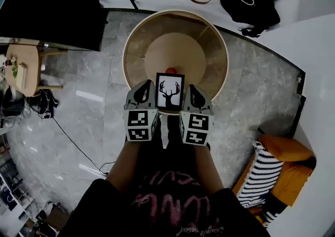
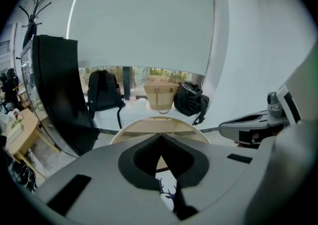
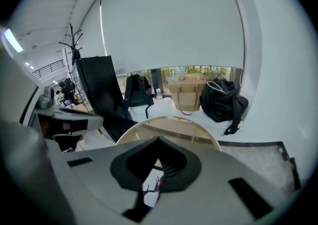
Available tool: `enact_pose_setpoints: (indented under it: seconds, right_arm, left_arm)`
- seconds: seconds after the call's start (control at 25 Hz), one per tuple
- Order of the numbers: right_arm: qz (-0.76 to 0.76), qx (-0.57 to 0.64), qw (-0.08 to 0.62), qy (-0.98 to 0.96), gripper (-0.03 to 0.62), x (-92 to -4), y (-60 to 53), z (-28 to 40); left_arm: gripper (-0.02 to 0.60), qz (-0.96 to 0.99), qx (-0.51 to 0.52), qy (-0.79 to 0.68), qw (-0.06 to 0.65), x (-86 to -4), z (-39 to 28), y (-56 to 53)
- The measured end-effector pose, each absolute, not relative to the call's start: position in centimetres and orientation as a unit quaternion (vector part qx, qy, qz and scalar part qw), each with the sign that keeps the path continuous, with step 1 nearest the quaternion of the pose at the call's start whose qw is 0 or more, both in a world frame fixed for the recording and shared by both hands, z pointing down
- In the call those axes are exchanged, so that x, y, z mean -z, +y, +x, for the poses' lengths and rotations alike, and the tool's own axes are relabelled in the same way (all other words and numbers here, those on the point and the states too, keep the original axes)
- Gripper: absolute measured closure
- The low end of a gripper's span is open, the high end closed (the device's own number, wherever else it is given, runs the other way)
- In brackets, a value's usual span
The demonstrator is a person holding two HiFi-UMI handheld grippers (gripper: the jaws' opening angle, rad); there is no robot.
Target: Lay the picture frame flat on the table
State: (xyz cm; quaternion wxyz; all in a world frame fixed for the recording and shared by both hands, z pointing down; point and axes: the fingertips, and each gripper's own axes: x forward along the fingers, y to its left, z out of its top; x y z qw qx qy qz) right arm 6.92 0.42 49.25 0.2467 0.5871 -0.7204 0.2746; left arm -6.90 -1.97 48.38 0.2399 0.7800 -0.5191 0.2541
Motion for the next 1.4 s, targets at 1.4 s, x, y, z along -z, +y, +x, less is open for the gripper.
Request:
enact_pose_setpoints:
  seconds: [1.4]
  right_arm:
    - [0.632,-0.03,0.103,-0.767,0.574,-19.8,-7.8,5.0]
  left_arm:
    - [0.572,0.831,-0.075,-0.549,0.047,-19.4,-8.5,-9.5]
